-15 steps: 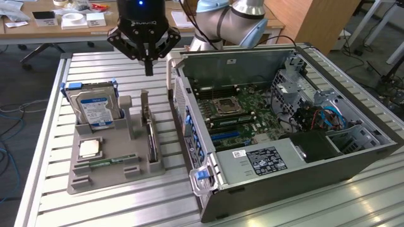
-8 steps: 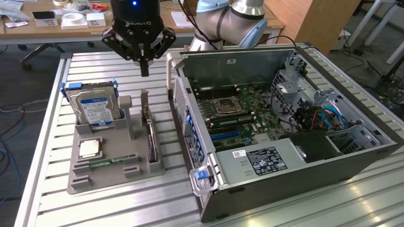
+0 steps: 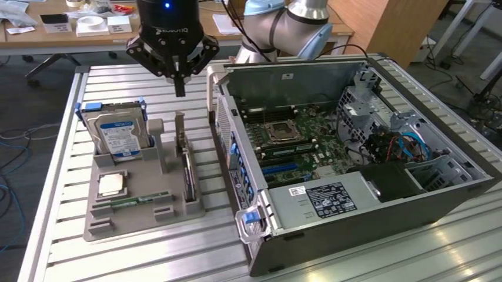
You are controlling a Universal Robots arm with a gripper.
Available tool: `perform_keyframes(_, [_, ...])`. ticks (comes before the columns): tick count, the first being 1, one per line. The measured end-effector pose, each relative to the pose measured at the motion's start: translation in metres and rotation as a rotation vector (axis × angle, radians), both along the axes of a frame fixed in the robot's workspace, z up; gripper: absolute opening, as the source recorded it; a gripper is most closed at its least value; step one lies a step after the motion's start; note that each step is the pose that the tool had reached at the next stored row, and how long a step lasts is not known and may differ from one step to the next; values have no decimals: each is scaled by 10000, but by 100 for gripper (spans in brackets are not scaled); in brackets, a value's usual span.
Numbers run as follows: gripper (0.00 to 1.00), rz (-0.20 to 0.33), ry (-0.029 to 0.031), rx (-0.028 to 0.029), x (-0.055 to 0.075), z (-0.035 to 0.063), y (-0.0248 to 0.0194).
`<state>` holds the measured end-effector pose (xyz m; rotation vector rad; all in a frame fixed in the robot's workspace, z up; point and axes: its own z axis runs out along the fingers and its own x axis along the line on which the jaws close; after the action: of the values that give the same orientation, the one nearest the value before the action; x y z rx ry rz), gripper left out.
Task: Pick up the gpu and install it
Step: 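Reach for the gpu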
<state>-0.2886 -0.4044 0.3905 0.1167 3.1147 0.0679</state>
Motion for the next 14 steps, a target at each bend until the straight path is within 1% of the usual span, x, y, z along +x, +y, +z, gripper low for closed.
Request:
perform_keyframes(3, [11, 0, 0, 0, 0, 0, -75])
perform_keyframes(7, [11, 0, 0, -4, 1, -1, -189])
perform_keyframes(10, [11, -2, 0, -7, 0, -2, -266])
perform_keyframes(14, [11, -6, 0, -11, 0, -5, -360])
